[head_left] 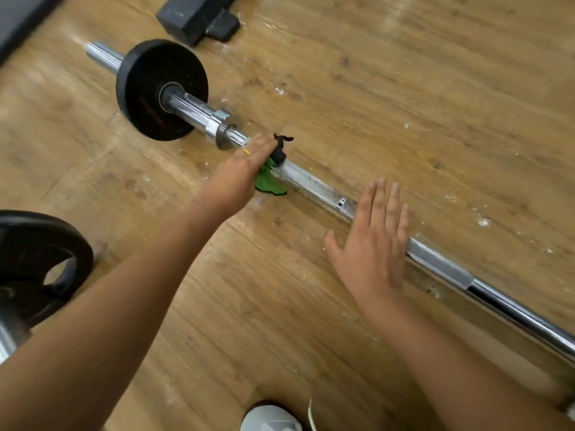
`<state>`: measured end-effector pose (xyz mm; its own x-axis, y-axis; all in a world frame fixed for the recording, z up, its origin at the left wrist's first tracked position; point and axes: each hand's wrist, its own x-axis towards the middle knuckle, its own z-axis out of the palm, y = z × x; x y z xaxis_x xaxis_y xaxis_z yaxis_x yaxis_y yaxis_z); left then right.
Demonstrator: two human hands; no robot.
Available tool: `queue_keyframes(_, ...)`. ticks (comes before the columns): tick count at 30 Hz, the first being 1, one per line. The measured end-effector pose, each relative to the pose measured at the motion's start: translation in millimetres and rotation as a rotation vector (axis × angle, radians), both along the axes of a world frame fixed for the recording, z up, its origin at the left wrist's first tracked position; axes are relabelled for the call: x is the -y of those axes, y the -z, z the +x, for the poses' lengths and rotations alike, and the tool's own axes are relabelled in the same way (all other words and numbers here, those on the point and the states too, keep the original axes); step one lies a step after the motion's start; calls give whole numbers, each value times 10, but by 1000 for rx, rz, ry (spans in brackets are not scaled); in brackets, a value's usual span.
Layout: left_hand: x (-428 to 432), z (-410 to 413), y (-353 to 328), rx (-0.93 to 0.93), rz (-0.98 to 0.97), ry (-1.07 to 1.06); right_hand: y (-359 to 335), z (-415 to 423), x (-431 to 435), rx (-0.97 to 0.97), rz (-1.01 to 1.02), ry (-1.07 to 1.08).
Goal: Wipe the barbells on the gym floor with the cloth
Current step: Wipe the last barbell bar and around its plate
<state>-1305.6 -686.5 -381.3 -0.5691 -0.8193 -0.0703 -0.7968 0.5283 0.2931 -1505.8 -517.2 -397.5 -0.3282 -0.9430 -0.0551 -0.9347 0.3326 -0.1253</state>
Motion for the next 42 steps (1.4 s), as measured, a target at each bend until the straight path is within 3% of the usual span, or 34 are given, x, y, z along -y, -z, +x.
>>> queue_keyframes(6, -728, -426, 108, -80, 43, 290, -2, 157, -146, 21, -7, -10)
queue_keyframes(9, -835, -272, 92, -81, 48, 329, 14, 231, -222, 40, -22, -19)
queue_keyframes(15, -313, 256, -86, 53, -8, -105, 33, 371, -385, 61, -37, -37)
queue_keyframes(19, -170, 346, -106, 158, -129, -200, 45, 420, -451, 72, -27, -55)
queue_keyframes(21, -232, 284, -74, 129, -95, -246, 49, 421, -453, 64, -19, -52)
queue_keyframes(24, -404, 193, -50, 62, -49, -188, 46, 403, -408, 57, -23, -40)
queue_keyframes(27, -665, -21, -17, 1, -20, 17, 39, 366, -332, 58, -17, -24)
queue_keyframes(34, -784, -444, 97, -95, -77, 259, -15, 219, -134, 57, -13, 18)
queue_keyframes(42, -165, 29, -94, -59, -201, 43, -119, 128, 107, 44, 102, -23)
